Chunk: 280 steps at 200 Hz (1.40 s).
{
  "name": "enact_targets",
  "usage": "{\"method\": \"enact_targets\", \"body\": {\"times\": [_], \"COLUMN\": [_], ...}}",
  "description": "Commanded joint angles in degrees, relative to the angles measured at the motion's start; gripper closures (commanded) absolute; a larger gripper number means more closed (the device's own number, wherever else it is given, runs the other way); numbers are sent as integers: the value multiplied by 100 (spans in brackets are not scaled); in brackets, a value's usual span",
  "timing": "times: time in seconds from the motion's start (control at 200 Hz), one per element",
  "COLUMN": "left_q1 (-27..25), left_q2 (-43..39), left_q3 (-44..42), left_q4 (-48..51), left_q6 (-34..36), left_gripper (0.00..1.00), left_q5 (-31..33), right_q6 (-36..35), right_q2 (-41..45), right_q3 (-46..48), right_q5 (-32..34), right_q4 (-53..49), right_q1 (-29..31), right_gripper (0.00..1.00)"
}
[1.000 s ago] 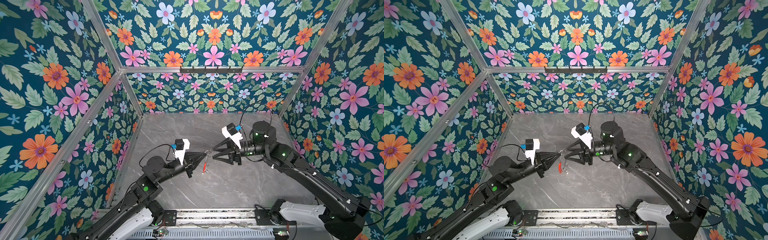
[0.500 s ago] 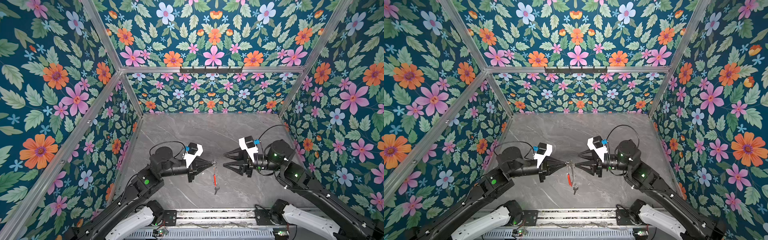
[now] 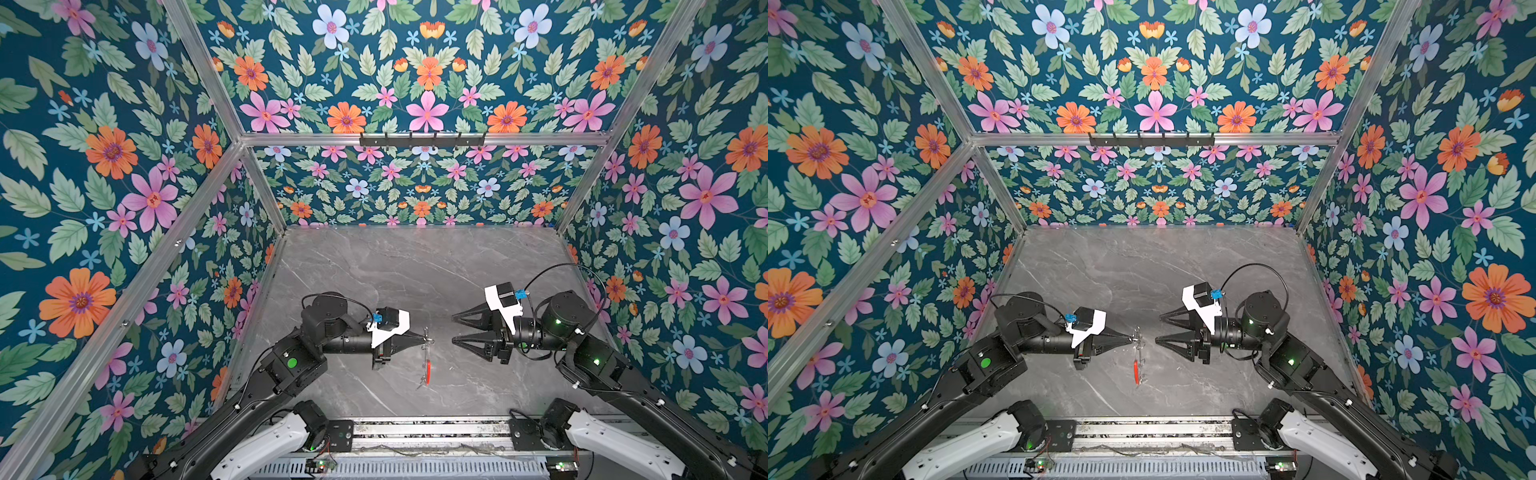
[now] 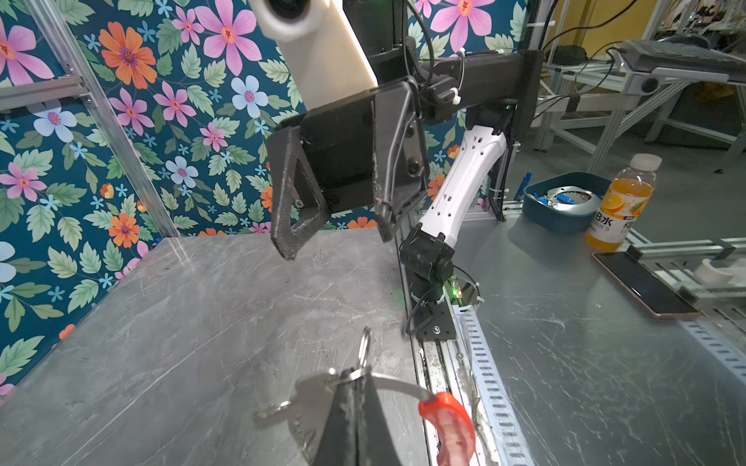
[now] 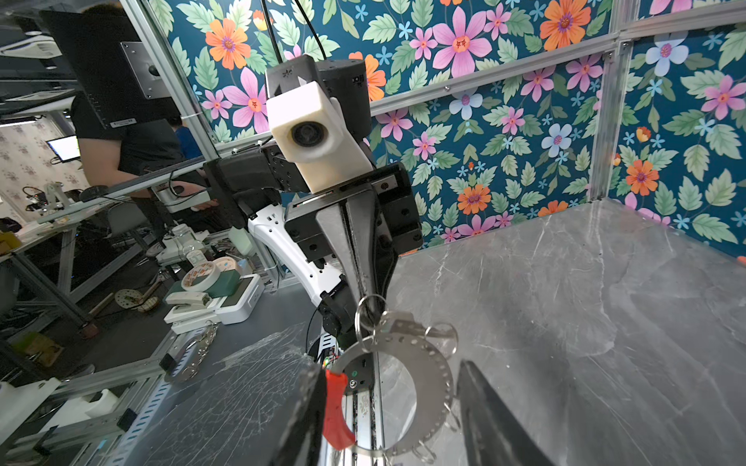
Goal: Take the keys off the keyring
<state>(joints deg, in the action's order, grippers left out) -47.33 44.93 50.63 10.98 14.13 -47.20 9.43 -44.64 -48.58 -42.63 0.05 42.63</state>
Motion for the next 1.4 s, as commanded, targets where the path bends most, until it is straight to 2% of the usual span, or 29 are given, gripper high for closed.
{"method": "enact_targets", "body": {"times": [0.0, 0.245, 0.485, 0.575, 0.695, 0.81, 1.08, 1.165, 1.29, 1.395], "left_q1": [-2, 0, -1, -3, -13, -136, -1391, -1736, -1989, -1993], "left_q2": [-2, 247, 288, 333, 821, 1341, 2338, 2679, 3007, 3039], "left_q3": [59, 269, 340, 452, 1168, 1809, 2863, 3225, 3537, 3600], "left_q4": [-14, 346, 466, 461, 1152, 1854, 3029, 3485, 3797, 3888], "left_q6": [485, 871, 1001, 846, 538, 253, -260, -304, -369, -373], "left_gripper": [100, 100, 100, 100, 100, 100, 100, 100, 100, 100], "left_q5": [-99, -171, -102, 100, 594, 1175, 3811, 4462, 4850, 4839], "right_q6": [35, 40, 57, 46, 24, 41, 132, 134, 152, 172], "right_q2": [-65, -366, -510, -458, -380, -294, -62, -10, 199, 334], "right_q3": [-42, -99, -141, -144, -205, -56, 355, 472, 727, 812], "right_q5": [-230, -689, -478, -124, 775, 1337, 3049, 3256, 3130, 3415], "right_q4": [245, 271, 337, 267, -48, -42, -28, 56, 371, 356], "right_q1": [5, 2, 14, 9, 11, 8, 9, 2, 10, 12], "right_gripper": [47, 46, 47, 47, 49, 49, 48, 48, 47, 46]}}
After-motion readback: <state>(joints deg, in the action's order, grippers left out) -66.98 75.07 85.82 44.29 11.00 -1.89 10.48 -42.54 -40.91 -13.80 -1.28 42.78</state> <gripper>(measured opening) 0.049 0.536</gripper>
